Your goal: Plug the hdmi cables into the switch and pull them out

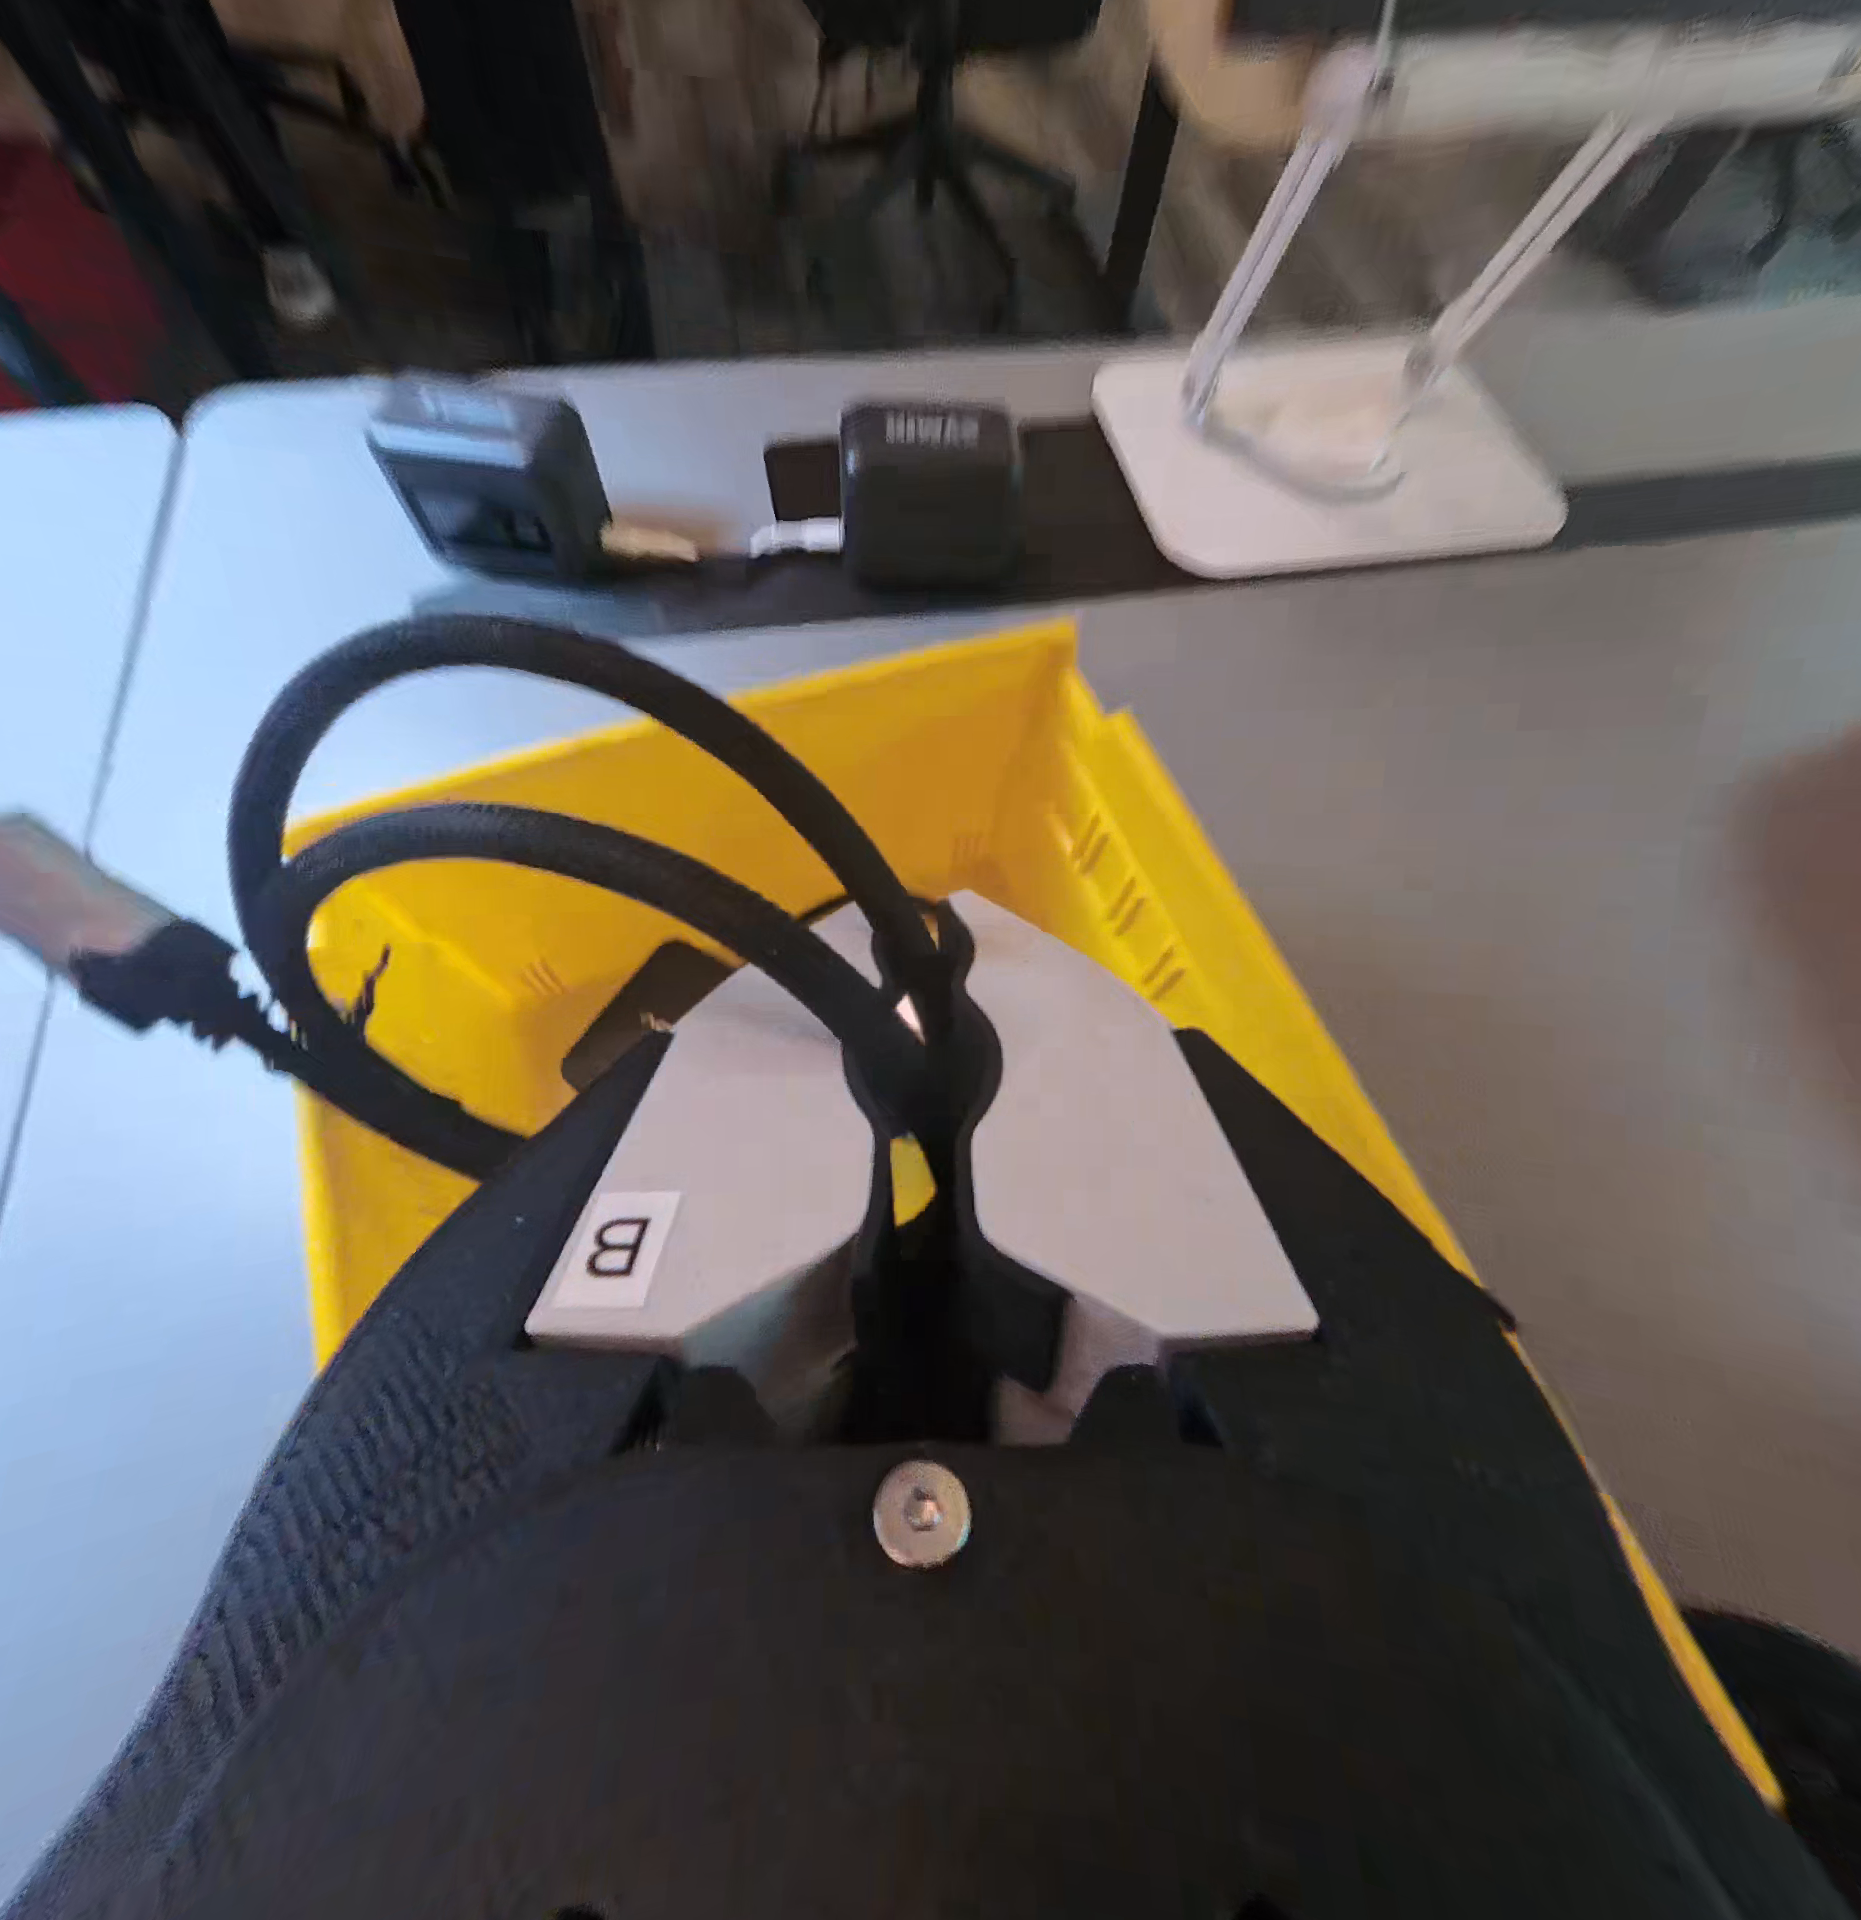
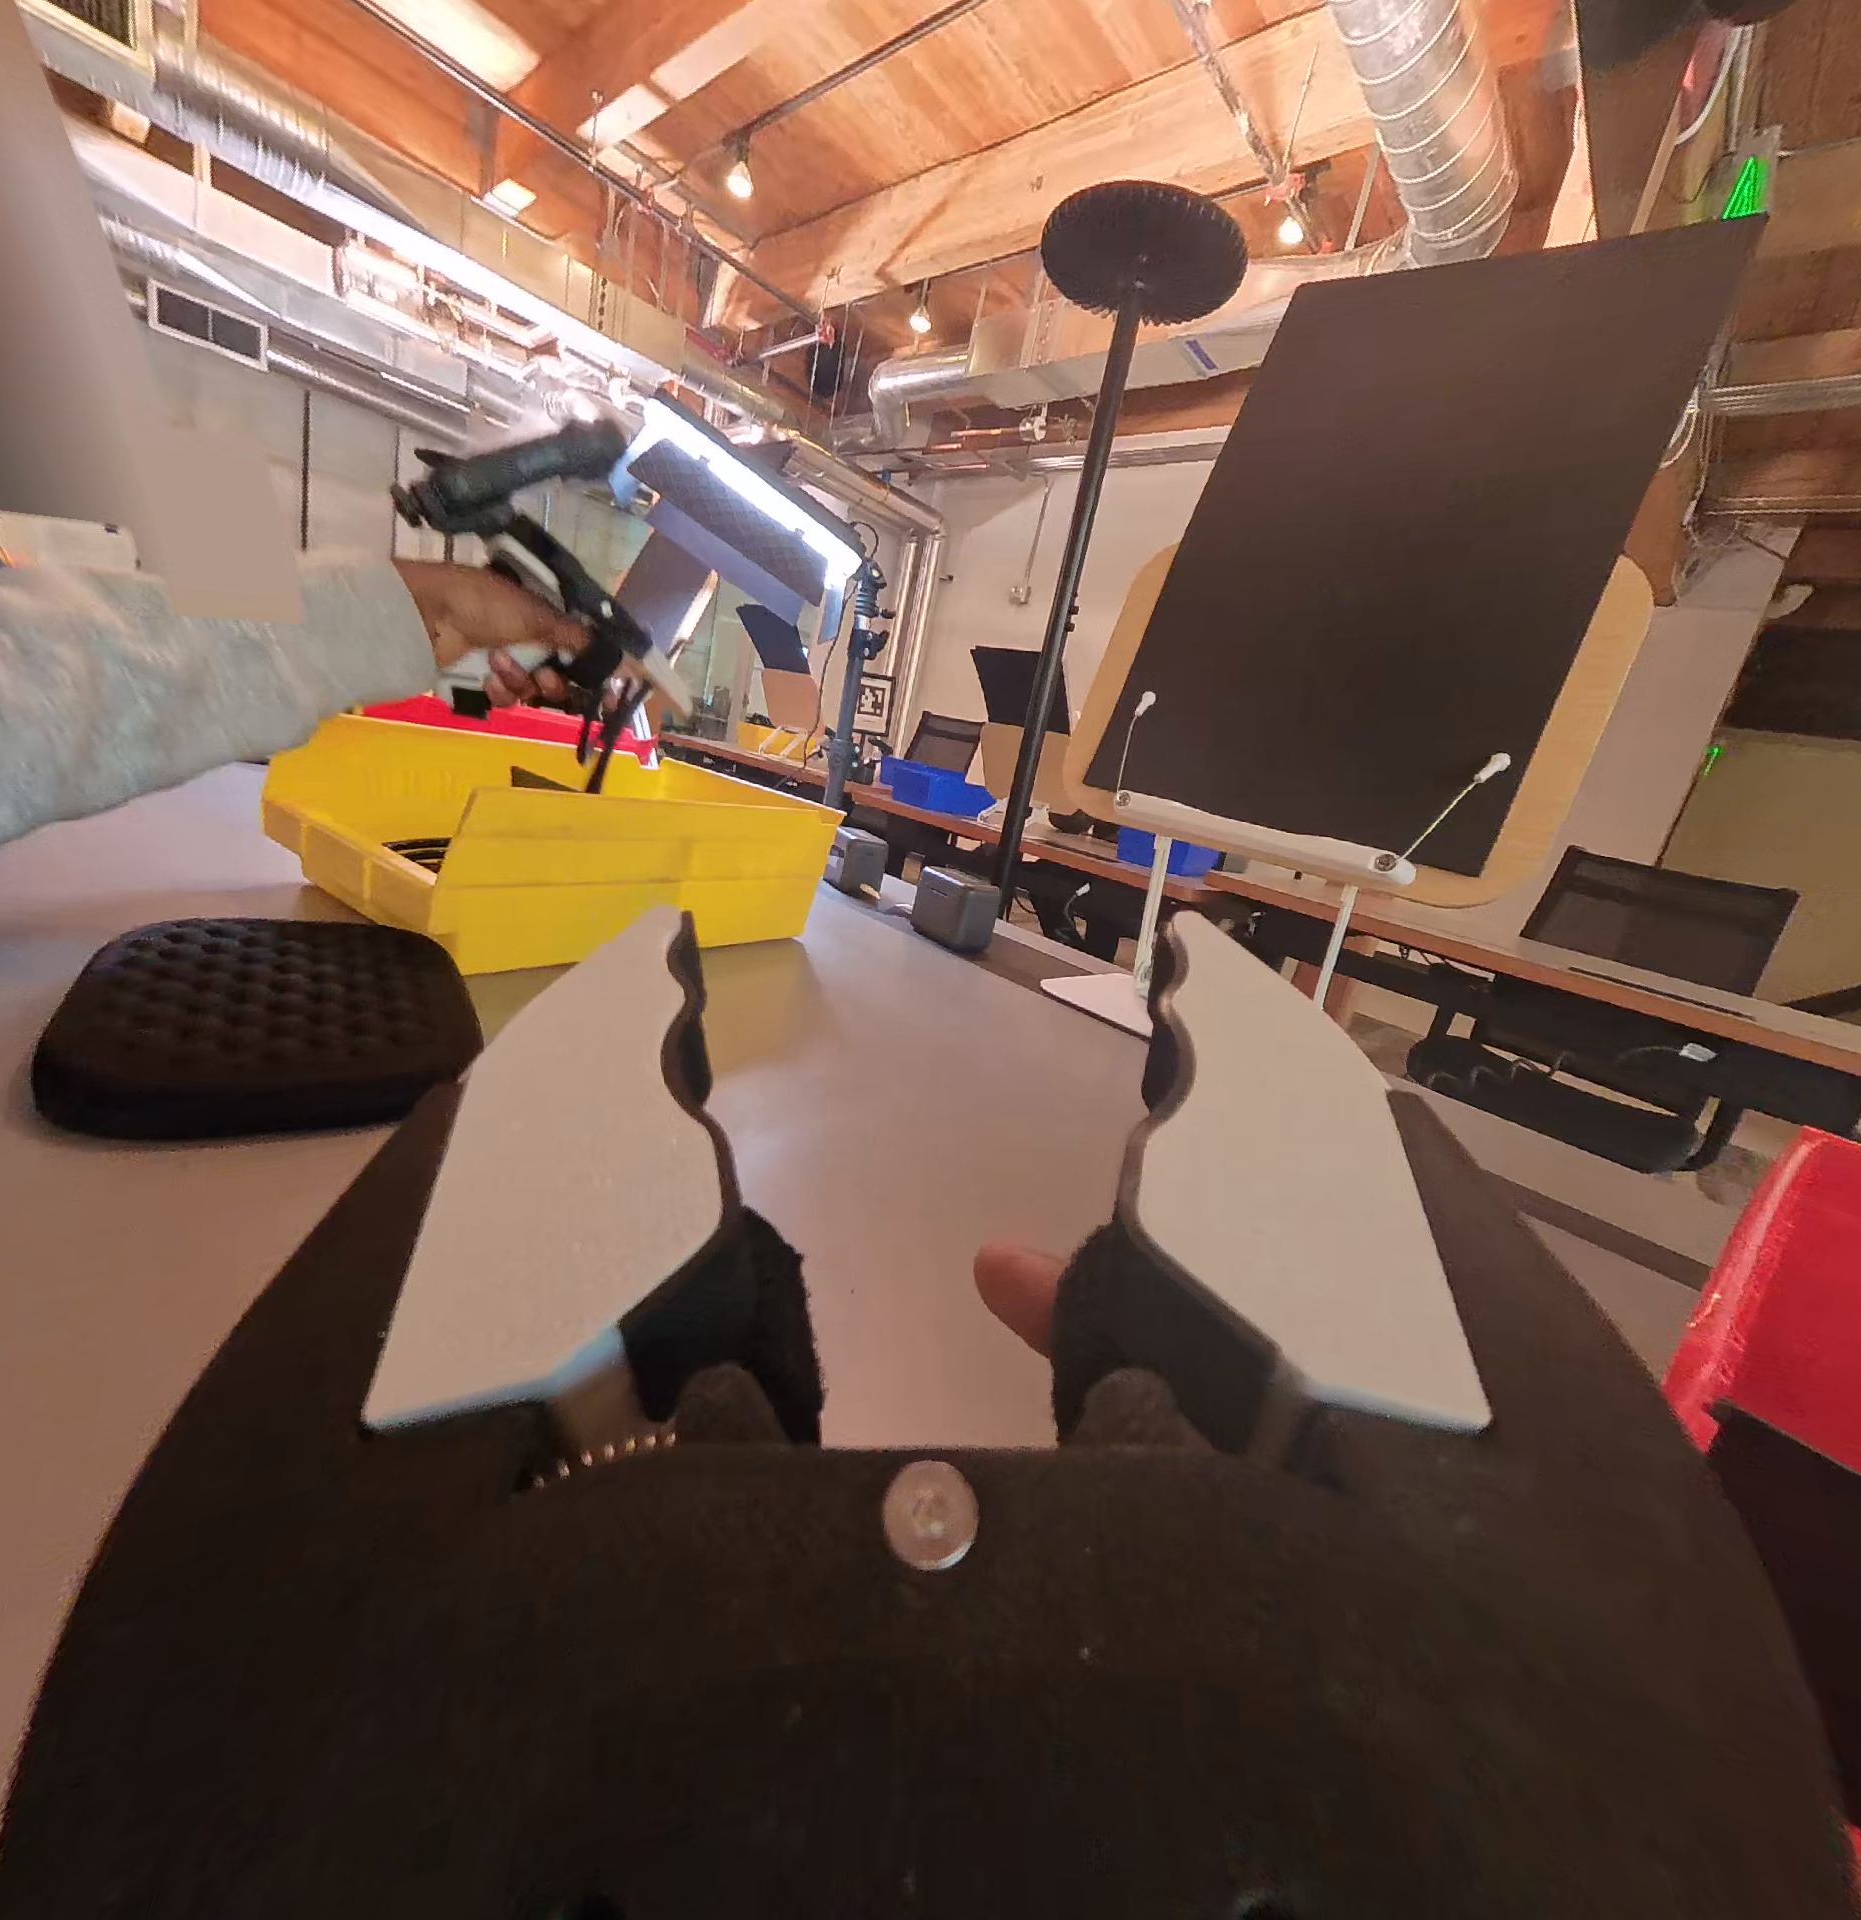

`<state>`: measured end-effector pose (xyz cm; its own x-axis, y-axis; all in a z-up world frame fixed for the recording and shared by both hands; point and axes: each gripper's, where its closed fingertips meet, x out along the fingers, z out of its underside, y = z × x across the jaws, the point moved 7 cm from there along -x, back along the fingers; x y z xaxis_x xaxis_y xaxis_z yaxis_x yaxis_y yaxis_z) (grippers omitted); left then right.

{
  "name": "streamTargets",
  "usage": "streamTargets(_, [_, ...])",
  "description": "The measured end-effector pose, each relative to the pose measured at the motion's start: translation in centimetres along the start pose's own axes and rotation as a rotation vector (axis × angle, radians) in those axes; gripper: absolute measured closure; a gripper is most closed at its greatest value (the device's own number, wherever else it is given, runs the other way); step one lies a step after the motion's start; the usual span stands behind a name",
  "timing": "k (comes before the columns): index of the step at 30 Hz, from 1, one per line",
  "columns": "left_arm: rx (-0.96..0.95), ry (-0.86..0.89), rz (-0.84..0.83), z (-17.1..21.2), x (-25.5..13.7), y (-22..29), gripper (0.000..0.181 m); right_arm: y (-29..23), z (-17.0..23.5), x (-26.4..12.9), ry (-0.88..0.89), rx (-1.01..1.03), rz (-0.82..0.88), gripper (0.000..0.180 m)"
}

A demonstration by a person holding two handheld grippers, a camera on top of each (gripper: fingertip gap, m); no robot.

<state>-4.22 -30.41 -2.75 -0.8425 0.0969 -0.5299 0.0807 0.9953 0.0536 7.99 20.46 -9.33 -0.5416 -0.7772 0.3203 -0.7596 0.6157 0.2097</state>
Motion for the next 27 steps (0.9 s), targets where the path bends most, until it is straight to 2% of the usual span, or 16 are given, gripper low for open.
streamTargets(5, [0.058, 0.234, 0.05, -5.1, -4.7, 1.6, 0.176, 0.0, 0.2, 0.1, -0.017, -0.018, 0.009, 0.099])
streamTargets(11, [0.248, 0.315, 0.068, -9.6, -8.6, 5.6, 0.175, -0.2, 0.5, 0.2, -0.059, -0.053, 0.0, 0.1])
streamTargets(17, [0.422, 0.412, 0.14, -12.2, -11.8, 11.5, 0.175, -0.3, 0.6, 0.3, -0.076, -0.04, -0.014, 0.1])
streamTargets(20, [0.456, 0.474, 0.259, -12.8, -13.8, 14.8, 0.174, -0.6, 0.4, 0.7, -0.064, 0.045, -0.074, 0.098])
streamTargets(22, [0.478, 0.506, 0.375, -12.6, -15.0, 17.1, 0.174, -1.0, -0.7, 1.7, -0.025, 0.227, -0.158, 0.099])
streamTargets(24, [0.501, 0.53, 0.535, -12.1, -16.1, 19.6, 0.173, -1.6, -2.4, 3.1, -0.006, 0.374, -0.281, 0.096])
streamTargets(27, [0.544, 0.547, 0.789, -11.2, -17.8, 23.3, 0.173, -1.6, -4.1, 5.8, -0.05, 0.403, -0.425, 0.086])
